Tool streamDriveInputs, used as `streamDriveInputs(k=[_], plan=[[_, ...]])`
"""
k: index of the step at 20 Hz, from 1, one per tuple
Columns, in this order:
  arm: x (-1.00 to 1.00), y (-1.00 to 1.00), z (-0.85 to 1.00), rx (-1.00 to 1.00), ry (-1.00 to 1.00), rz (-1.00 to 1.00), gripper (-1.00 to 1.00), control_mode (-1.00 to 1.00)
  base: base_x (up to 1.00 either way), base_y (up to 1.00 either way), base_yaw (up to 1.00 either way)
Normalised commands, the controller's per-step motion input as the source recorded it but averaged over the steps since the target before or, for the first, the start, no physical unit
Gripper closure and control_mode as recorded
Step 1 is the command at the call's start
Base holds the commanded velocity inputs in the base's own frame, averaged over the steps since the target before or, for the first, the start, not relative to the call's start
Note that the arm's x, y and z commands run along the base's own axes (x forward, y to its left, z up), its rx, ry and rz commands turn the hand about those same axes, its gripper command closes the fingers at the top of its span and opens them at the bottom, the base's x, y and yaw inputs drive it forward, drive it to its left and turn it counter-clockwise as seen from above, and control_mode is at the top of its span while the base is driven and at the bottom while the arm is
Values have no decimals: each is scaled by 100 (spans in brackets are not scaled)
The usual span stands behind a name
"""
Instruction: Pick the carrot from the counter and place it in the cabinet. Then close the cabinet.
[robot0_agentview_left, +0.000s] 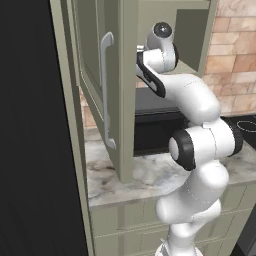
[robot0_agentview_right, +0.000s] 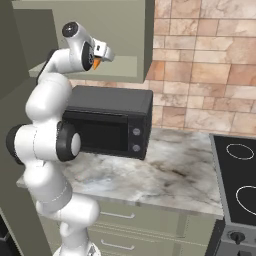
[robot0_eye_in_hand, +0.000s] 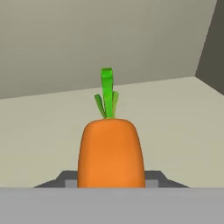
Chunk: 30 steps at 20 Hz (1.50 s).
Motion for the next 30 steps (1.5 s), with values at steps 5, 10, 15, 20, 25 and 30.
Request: streamDriveInputs(k=[5, 10, 15, 20, 25, 30], plan=[[60, 0, -19, 0, 1, 0, 100, -100, 0, 0, 0], [56, 0, -29, 0, -1, 0, -100, -100, 0, 0, 0], [-6, 0, -17, 0, -23, 0, -100, -100, 0, 0, 0], [-48, 1, -2, 0, -23, 0, -100, -100, 0, 0, 0], [-97, 0, 0, 0, -1, 5, -100, -100, 0, 0, 0], [-84, -2, 6, 0, 0, 8, -100, -100, 0, 0, 0]])
